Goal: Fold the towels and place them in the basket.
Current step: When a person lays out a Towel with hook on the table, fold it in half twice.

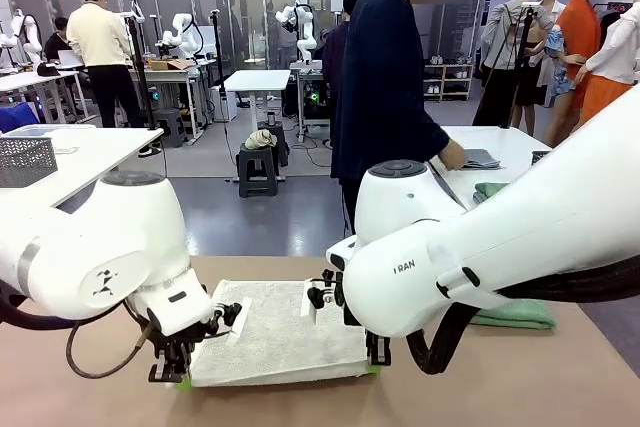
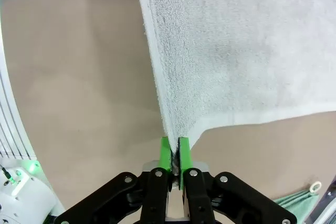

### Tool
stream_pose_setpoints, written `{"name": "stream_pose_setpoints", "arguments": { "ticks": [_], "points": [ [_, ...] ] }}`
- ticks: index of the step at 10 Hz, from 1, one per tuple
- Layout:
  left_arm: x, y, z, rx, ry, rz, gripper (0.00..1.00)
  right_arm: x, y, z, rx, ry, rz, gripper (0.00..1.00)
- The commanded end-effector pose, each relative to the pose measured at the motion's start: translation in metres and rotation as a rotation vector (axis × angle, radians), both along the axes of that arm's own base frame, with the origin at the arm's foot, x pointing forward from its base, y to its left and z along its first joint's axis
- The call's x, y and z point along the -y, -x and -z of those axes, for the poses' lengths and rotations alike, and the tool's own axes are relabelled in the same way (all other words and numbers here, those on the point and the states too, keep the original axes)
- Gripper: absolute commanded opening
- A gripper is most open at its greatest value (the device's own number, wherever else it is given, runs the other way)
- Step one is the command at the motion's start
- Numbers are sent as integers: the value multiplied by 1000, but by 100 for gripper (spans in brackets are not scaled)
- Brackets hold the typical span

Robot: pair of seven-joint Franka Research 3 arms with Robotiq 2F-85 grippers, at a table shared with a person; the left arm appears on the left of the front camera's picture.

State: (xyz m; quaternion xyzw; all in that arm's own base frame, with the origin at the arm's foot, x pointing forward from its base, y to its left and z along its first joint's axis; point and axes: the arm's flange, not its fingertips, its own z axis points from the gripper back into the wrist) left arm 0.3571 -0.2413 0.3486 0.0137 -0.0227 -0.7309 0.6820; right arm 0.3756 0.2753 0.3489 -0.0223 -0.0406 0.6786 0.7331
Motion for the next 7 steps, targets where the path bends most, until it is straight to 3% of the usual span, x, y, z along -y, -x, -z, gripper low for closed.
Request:
{"name": "stream_pose_setpoints", "arguments": {
  "ticks": [1, 4, 7],
  "points": [
    [-3, -7, -12, 10, -11, -18, 2, 8, -8, -4, 1, 18, -17, 7],
    [1, -40, -32, 53, 2, -24, 2, 6, -40, -12, -6, 6, -50, 7],
    [11, -94, -52, 65, -26, -52, 2, 5, -82, -19, 1, 16, -44, 7]
  ]
}}
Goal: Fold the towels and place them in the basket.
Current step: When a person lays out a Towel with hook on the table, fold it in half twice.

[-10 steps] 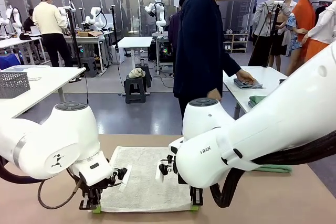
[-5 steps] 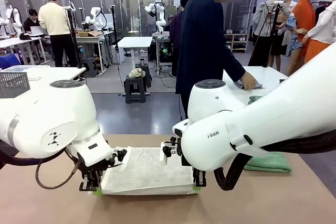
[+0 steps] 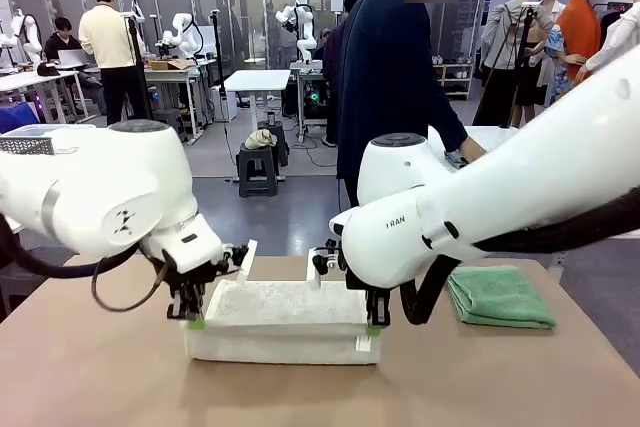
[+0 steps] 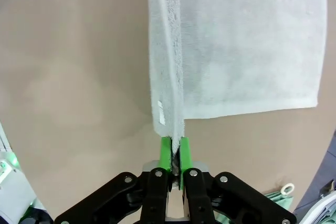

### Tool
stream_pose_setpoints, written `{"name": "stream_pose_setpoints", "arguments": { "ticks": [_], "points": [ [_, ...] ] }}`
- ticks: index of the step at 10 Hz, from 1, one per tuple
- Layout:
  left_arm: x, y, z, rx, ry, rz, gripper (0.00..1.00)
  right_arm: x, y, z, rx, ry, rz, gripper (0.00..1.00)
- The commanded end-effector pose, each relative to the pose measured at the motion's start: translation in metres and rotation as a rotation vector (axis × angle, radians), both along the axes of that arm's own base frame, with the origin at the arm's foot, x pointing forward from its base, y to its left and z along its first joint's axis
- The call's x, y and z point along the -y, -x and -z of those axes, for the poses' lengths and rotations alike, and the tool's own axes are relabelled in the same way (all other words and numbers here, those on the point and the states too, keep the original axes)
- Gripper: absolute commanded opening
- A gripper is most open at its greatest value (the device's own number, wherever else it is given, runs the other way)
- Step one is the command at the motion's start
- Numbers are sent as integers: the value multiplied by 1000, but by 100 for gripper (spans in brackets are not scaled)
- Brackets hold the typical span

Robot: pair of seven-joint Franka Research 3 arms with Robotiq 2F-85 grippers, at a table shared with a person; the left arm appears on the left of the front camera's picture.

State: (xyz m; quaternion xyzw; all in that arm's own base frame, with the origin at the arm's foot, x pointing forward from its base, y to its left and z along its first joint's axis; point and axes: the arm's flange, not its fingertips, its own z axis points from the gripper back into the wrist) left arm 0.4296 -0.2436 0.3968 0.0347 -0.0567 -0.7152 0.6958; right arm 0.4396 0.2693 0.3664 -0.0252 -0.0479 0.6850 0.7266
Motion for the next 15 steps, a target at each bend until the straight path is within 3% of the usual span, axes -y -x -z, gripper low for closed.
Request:
{"name": "stream_pose_setpoints", "arguments": {
  "ticks": [1, 5, 9, 15],
  "points": [
    [13, -37, -9, -18, -64, -17, 2, -3, -32, -4, -14, 24, -29, 7],
    [29, -100, -13, -8, -111, -59, 2, -12, -87, -13, 8, 30, -50, 7],
    [31, -148, 10, -40, -113, -145, 2, -16, -129, -5, 3, 33, -41, 7],
    [18, -169, 42, -57, -107, -210, 2, -14, -150, 21, 7, 27, -55, 7]
  ]
}}
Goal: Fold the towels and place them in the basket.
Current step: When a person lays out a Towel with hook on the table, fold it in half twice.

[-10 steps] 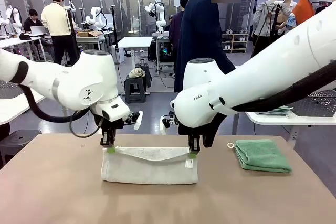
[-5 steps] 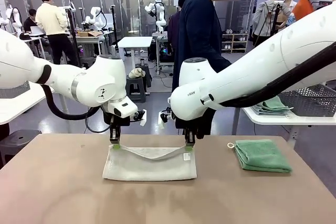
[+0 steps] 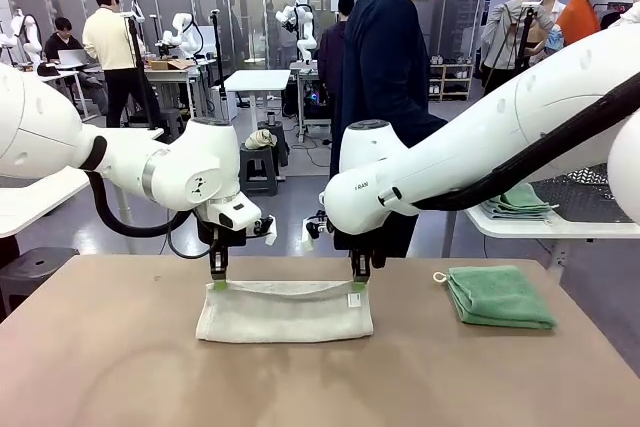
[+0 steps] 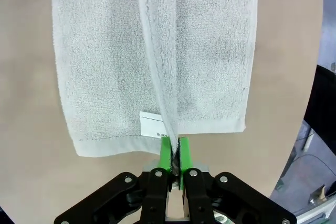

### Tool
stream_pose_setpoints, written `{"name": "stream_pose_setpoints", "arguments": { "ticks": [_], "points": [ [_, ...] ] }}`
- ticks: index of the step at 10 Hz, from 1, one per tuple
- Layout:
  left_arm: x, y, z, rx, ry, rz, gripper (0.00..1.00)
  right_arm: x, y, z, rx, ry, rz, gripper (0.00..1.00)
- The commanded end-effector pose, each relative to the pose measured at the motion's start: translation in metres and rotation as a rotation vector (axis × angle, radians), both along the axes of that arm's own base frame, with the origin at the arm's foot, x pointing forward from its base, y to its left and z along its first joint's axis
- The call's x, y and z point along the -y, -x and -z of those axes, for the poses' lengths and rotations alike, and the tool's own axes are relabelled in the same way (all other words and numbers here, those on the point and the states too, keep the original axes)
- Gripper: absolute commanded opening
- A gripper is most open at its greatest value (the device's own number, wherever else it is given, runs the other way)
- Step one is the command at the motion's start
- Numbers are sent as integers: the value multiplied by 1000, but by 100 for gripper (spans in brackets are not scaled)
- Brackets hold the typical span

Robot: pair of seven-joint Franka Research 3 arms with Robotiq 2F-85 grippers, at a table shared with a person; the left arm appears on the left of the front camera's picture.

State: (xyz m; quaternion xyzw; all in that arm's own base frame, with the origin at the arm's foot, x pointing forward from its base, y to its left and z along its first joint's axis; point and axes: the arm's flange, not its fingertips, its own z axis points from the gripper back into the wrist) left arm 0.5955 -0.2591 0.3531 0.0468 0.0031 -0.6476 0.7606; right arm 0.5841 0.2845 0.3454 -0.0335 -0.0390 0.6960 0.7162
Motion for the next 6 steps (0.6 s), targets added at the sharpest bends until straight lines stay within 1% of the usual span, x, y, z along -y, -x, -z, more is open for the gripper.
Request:
{"name": "stream_pose_setpoints", "arguments": {
  "ticks": [1, 2, 3, 4, 5, 6],
  "points": [
    [3, -3, -3, 27, -12, -19, 21, 1, -6, 0, 12, 1, -27, 14],
    [3, -3, -5, 59, -8, -22, 21, 1, -8, 0, 29, 3, -27, 27],
    [2, -1, -7, 94, 2, -30, 41, 1, -6, -1, 70, 13, -22, 34],
    [-1, 1, -9, 144, 20, -54, 25, 2, -5, -3, 128, 17, -16, 47],
    [-5, 4, -10, 170, 22, -69, 60, 3, -3, -6, 161, 14, -15, 54],
    [-11, 7, -14, 192, 28, -78, 44, 6, -1, -10, 174, 6, -14, 67]
  ]
}}
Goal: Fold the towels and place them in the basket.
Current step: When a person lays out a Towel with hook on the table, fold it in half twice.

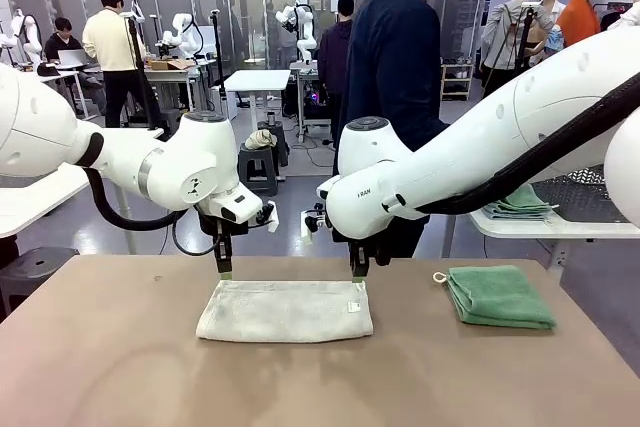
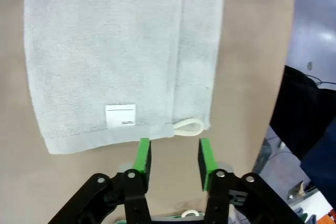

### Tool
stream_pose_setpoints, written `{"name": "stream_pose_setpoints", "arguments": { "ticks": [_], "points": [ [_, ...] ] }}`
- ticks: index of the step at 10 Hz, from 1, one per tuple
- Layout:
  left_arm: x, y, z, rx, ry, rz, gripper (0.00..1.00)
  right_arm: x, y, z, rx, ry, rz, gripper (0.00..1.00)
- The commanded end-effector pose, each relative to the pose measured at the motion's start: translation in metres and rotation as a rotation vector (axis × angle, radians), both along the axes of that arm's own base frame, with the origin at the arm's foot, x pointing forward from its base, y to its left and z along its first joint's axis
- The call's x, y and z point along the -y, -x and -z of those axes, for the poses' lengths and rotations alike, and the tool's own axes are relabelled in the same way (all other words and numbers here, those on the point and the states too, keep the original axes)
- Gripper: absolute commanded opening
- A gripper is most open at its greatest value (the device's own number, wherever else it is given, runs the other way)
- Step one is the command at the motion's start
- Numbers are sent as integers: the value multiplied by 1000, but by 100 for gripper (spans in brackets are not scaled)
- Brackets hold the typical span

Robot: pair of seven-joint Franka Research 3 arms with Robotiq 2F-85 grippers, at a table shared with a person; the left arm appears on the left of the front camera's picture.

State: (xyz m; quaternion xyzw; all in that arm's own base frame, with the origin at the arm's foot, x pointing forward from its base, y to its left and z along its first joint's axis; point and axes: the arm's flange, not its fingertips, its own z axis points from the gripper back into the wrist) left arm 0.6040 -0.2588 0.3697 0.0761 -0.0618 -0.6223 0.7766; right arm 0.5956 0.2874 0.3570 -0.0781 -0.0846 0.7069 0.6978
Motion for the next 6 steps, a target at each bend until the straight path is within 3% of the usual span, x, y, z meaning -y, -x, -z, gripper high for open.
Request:
{"name": "stream_pose_setpoints", "arguments": {
  "ticks": [1, 2, 4, 5, 6],
  "points": [
    [-17, 21, -6, 75, 15, -18, 77, 13, 12, -4, 17, -36, 37, 73],
    [-28, 36, -21, 51, 61, 10, 77, 16, 25, -14, -91, -110, 73, 73],
    [-65, 71, -58, -25, 166, 121, 77, 35, 76, -47, -192, -169, 176, 73],
    [-95, 91, -81, -46, 213, 186, 77, 46, 109, -71, -300, -250, 333, 73],
    [-123, 103, -96, -46, 265, 220, 77, 51, 133, -88, -337, -336, 476, 73]
  ]
}}
